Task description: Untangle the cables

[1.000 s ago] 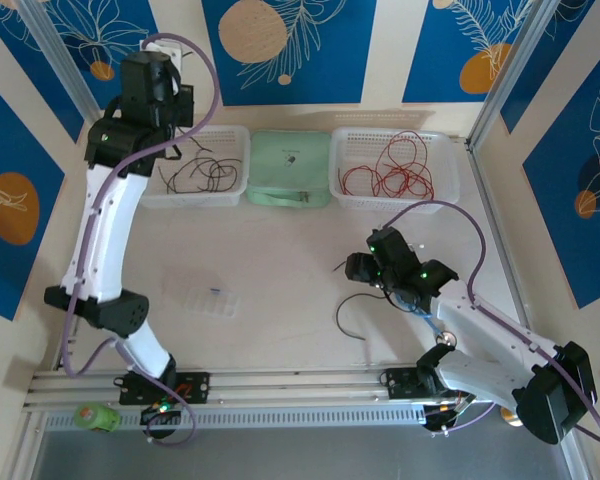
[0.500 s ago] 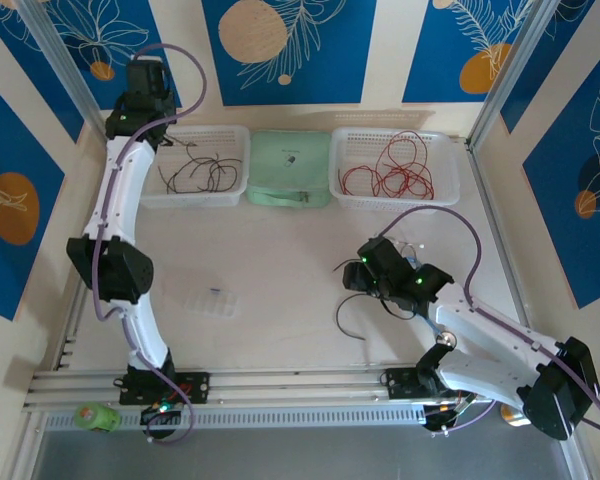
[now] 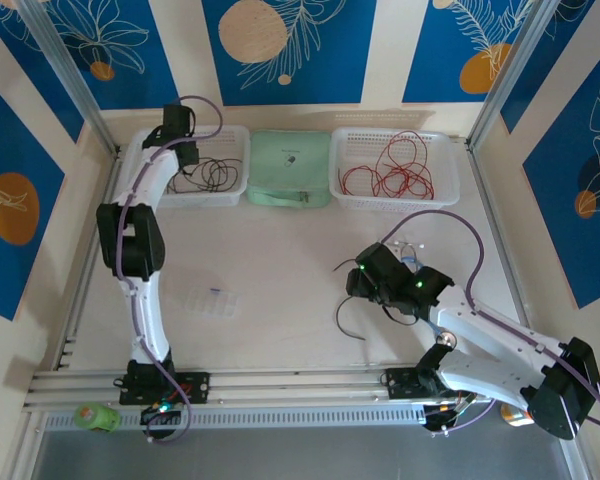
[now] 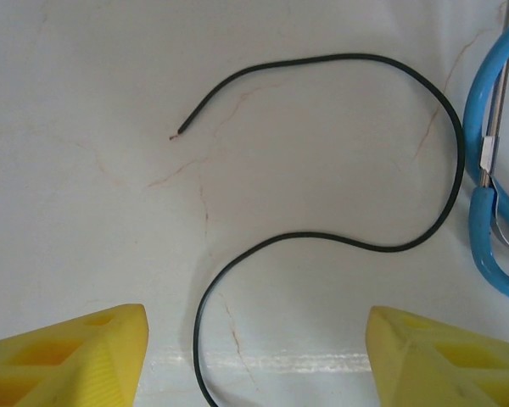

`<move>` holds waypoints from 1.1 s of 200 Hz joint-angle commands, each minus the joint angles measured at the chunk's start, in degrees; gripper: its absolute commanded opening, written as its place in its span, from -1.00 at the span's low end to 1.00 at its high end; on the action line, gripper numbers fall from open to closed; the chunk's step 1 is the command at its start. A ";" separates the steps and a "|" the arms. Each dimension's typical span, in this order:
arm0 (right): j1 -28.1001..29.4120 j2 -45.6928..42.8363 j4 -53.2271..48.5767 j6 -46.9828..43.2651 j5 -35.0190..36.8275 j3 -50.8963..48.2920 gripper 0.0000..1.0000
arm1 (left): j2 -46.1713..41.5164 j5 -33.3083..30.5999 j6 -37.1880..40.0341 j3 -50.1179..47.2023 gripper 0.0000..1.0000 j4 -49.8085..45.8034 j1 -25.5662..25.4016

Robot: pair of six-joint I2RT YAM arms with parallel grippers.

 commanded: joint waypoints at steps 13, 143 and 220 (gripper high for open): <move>1.24 6.27 -6.37 7.41 0.36 3.91 0.35 | 2.51 4.17 -2.19 1.83 -0.20 -2.21 0.91; 0.59 26.66 -5.17 18.50 -4.45 8.82 0.40 | -12.26 25.32 -7.46 3.35 0.76 -11.69 1.31; -12.29 19.40 1.37 20.69 -7.15 0.83 0.38 | -33.27 30.59 -9.63 -20.27 0.76 -9.54 -2.77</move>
